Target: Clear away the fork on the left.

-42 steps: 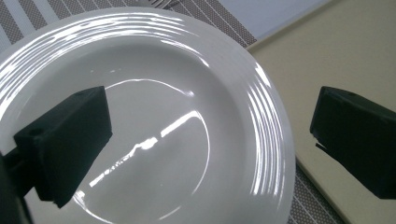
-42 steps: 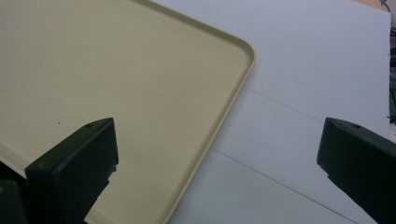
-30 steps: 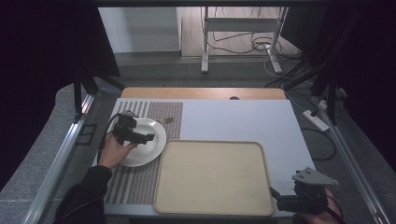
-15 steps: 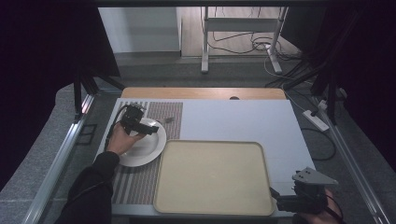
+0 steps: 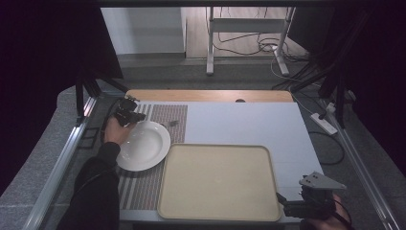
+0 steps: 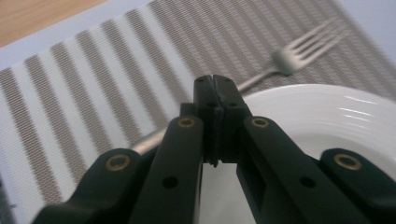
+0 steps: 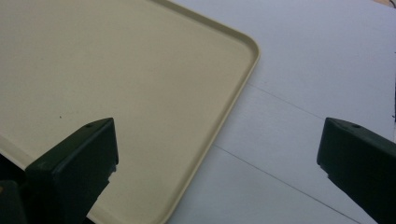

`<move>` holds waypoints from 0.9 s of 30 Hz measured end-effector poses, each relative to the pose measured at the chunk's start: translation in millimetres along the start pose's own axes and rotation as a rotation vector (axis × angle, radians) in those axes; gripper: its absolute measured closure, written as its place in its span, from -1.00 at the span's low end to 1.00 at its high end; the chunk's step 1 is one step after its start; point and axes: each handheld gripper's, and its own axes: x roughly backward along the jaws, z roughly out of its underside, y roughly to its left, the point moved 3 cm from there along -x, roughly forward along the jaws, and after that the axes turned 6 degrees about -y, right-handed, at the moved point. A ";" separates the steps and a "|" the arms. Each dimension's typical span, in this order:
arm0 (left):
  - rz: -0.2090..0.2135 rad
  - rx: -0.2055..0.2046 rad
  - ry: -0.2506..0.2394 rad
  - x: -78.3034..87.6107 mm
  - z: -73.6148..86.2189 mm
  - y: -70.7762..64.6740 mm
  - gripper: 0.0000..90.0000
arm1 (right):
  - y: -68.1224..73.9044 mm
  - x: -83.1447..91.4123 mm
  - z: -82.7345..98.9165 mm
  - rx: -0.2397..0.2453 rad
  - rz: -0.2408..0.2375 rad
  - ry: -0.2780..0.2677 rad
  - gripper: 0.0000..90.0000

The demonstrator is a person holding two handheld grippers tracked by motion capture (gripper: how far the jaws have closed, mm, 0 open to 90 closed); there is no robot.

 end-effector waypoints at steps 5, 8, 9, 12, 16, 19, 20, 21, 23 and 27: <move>-0.037 0.020 0.099 -20.5 4.1 19.8 0.97 | 0.1 -0.4 0.0 0.002 -0.001 0.003 -1.00; -0.065 0.041 0.119 -25.8 5.0 27.1 0.97 | 0.1 -0.4 0.1 0.002 -0.001 0.004 -1.00; -0.049 0.064 0.113 -27.7 5.2 29.9 0.97 | 0.0 -0.4 0.1 0.001 -0.002 0.004 -1.00; -0.045 0.061 0.152 -37.2 7.8 32.9 0.97 | 0.0 -0.4 0.2 0.002 -0.002 0.006 -1.00; -0.026 0.073 0.148 -36.2 8.8 34.0 0.97 | 0.3 -0.2 0.4 0.004 -0.002 0.006 -1.00; 0.024 0.068 0.167 -32.7 12.2 33.3 0.97 | 0.5 0.2 0.5 0.005 -0.001 0.005 -1.00; 0.029 0.073 0.184 -30.3 13.9 33.4 0.97 | 0.6 0.2 0.5 0.006 -0.002 0.004 -1.00; 0.029 0.073 0.184 -30.3 13.9 33.4 0.97 | 0.8 0.2 0.5 0.007 -0.001 0.004 -1.00; 0.022 0.084 0.195 -27.9 15.8 35.4 0.97 | 0.9 0.1 0.5 0.010 -0.002 0.005 -1.00; 0.045 0.097 0.180 -26.3 19.7 39.3 0.97 | 1.4 -0.2 0.4 0.014 -0.001 0.006 -1.00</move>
